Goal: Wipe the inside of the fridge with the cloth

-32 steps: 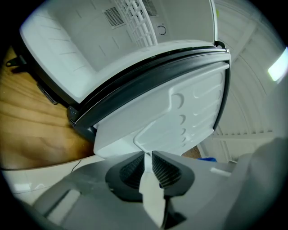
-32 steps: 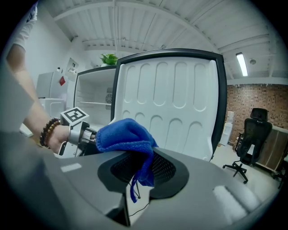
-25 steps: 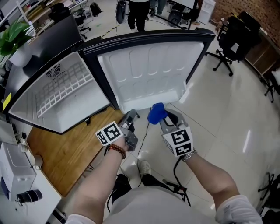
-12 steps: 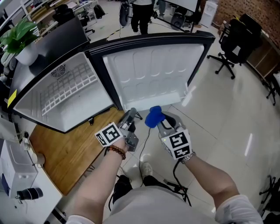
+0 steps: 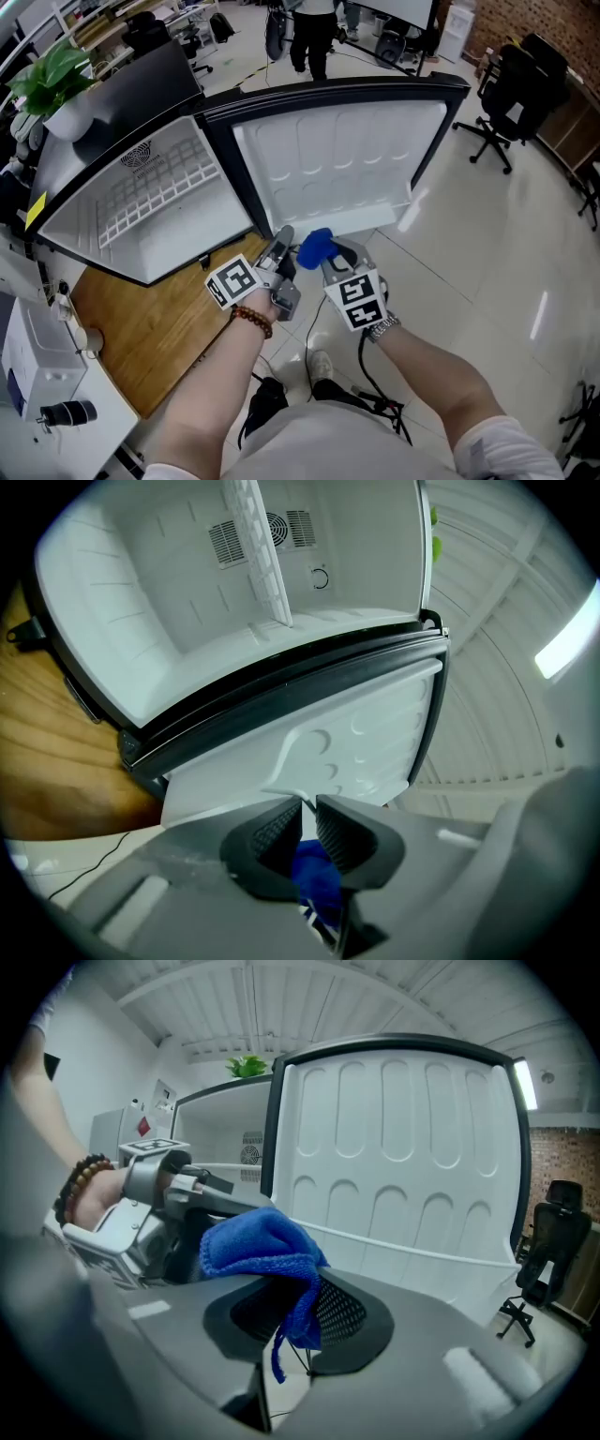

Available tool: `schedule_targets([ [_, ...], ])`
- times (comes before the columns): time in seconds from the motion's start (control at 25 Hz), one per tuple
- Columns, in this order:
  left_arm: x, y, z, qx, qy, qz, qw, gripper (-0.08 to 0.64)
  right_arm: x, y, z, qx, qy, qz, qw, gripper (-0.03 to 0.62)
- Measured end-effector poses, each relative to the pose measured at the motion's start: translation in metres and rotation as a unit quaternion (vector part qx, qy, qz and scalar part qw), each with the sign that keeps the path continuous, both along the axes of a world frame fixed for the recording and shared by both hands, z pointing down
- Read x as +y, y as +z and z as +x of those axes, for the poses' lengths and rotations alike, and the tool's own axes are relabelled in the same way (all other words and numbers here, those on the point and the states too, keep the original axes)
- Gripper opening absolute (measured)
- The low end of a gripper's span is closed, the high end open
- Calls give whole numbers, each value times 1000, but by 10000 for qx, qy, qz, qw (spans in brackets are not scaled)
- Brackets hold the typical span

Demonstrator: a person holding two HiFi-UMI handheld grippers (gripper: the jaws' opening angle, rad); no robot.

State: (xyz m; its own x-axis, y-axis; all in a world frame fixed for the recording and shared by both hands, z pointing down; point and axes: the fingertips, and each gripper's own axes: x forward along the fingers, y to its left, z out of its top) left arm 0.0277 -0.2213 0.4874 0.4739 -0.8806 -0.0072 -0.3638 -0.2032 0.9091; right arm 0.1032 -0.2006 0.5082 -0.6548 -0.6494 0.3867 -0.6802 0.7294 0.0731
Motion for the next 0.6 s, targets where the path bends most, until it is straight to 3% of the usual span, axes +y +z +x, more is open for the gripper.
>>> schedule_targets([
  [0.6,-7,-5,-3,-206,193,-162,9995,34,-41,41,-71,-138,-329,-582,9977,71],
])
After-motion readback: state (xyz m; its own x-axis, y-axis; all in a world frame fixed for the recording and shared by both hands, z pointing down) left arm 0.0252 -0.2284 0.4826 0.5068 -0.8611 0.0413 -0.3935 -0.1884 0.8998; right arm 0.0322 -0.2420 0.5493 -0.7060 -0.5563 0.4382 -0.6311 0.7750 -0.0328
